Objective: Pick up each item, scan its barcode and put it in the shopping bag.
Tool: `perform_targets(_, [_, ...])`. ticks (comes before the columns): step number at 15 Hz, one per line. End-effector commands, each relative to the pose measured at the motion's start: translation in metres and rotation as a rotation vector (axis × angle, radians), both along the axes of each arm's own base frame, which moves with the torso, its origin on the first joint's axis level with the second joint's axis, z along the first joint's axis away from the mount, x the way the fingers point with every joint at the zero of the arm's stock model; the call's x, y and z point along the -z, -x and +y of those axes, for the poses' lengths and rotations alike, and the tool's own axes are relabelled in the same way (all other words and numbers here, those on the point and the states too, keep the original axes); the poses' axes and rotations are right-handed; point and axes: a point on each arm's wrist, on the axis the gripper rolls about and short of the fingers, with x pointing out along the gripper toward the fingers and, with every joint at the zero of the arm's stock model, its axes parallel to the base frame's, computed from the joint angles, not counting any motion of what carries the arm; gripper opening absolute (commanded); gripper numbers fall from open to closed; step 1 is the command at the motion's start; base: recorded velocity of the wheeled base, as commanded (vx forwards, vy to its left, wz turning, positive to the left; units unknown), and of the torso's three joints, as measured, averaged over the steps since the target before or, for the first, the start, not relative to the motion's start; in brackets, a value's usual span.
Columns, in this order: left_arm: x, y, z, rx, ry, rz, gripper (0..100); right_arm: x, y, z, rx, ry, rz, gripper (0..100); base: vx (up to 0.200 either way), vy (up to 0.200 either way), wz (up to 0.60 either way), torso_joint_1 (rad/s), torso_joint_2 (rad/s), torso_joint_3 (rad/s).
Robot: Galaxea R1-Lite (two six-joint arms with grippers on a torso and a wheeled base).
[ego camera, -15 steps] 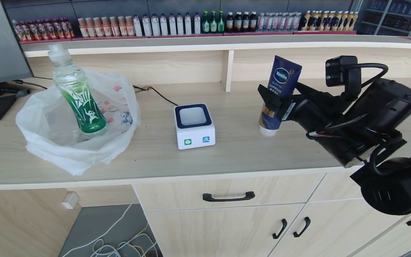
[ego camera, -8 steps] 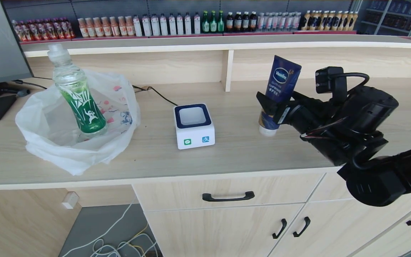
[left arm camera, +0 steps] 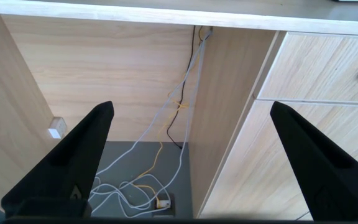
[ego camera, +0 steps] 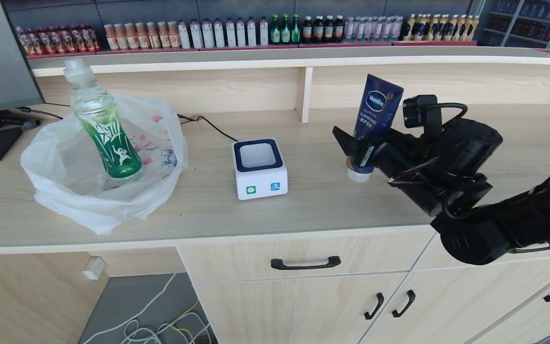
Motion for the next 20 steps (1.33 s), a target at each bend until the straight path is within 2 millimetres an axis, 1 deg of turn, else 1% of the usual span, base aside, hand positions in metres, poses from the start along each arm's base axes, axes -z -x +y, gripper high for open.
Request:
perform_targets(1, [0.0000, 0.0000, 0.0000, 0.000, 0.000, 0.000, 100, 0.0077, -0.0050, 0.0024, -0.002, 0.008, 0.014, 100, 0.000, 0.000, 0.00, 0.000, 0.00, 0.000])
perform_targets(4, [0.0000, 0.0000, 0.0000, 0.000, 0.000, 0.000, 100, 0.0095, -0.0052, 0.0019, -0.001, 0.008, 0.021, 100, 0.000, 0.000, 0.00, 0.000, 0.00, 0.000])
perform_targets(6, [0.0000, 0.0000, 0.0000, 0.000, 0.000, 0.000, 100, 0.0097, -0.0074, -0.0023, 0.010, 0.003, 0.023, 100, 0.000, 0.000, 0.00, 0.000, 0.00, 0.000])
perform_targets(12, [0.0000, 0.0000, 0.0000, 0.001, 0.000, 0.000, 100, 0.0120, -0.0093, -0.0015, 0.006, -0.001, 0.030, 100, 0.000, 0.000, 0.00, 0.000, 0.00, 0.000])
perform_targets(13, [0.0000, 0.0000, 0.0000, 0.000, 0.000, 0.000, 100, 0.0130, -0.0095, -0.0014, 0.006, 0.000, 0.032, 0, 0.000, 0.000, 0.00, 0.000, 0.00, 0.000])
perform_targets(20, [0.0000, 0.0000, 0.0000, 0.000, 0.000, 0.000, 100, 0.0073, -0.0126, -0.0006, 0.003, -0.004, 0.008, 0, 0.000, 0.000, 0.00, 0.000, 0.00, 0.000])
